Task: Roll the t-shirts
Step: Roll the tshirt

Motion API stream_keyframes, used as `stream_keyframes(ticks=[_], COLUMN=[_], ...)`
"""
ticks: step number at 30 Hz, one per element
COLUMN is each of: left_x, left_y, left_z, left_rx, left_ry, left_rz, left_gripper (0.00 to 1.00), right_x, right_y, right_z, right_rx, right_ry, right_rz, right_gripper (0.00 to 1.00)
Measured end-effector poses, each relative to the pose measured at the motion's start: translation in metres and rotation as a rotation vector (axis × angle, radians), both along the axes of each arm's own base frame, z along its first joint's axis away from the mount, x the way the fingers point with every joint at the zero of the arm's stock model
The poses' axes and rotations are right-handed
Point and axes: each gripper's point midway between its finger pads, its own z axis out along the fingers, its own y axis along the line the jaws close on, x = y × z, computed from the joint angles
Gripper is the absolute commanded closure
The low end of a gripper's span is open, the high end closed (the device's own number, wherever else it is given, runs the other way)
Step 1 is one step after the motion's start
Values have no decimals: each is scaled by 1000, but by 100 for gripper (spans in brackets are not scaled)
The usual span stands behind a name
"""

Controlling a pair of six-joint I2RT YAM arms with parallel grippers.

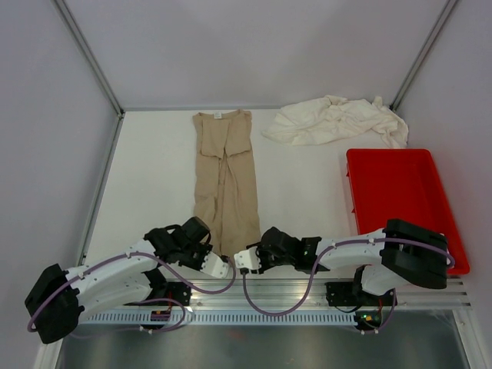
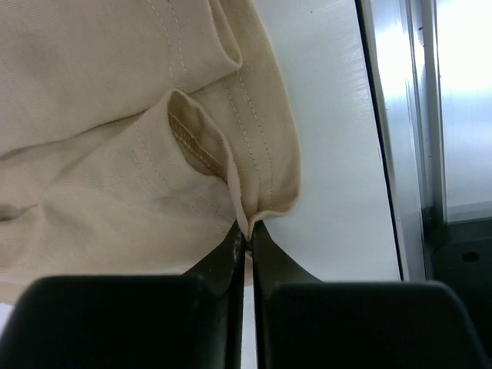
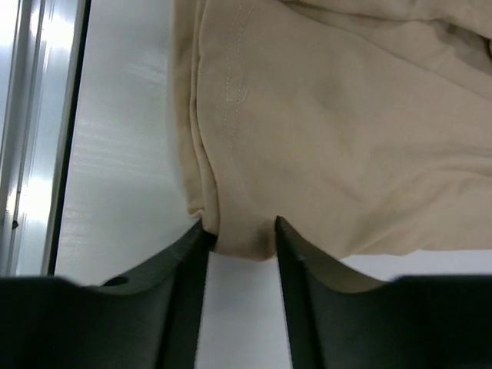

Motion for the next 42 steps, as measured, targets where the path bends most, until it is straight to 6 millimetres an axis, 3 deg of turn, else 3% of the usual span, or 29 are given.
stream_keyframes(ticks=[1, 2, 7, 17, 22, 32, 42], left_x=[1, 1, 1, -12, -8, 31, 66], left_y=[-1, -1, -3, -11, -9, -5, 7], left_z=[0, 0, 1, 18, 28, 54, 53], left_rx=[-3, -3, -2, -27, -29, -44, -49], left_ry=[-3, -3, 7, 137, 200, 307, 372], left_rz=[-2, -2, -3, 49, 130, 332, 472], left_gripper=[98, 98, 98, 98, 98, 98, 98], right_x=[0, 1, 1, 17, 25, 41, 71], right_y=[0, 1, 2, -8, -8, -12, -4], right_z=[-2, -3, -7, 2, 11, 19, 36], right_rx=[-5, -5, -11, 43, 103, 191, 284], right_ry=[-1, -7, 0, 137, 221, 390, 507], right_rz=[1, 5, 0, -128, -193, -329, -461], right_gripper=[75, 80, 96, 100, 100, 99, 95])
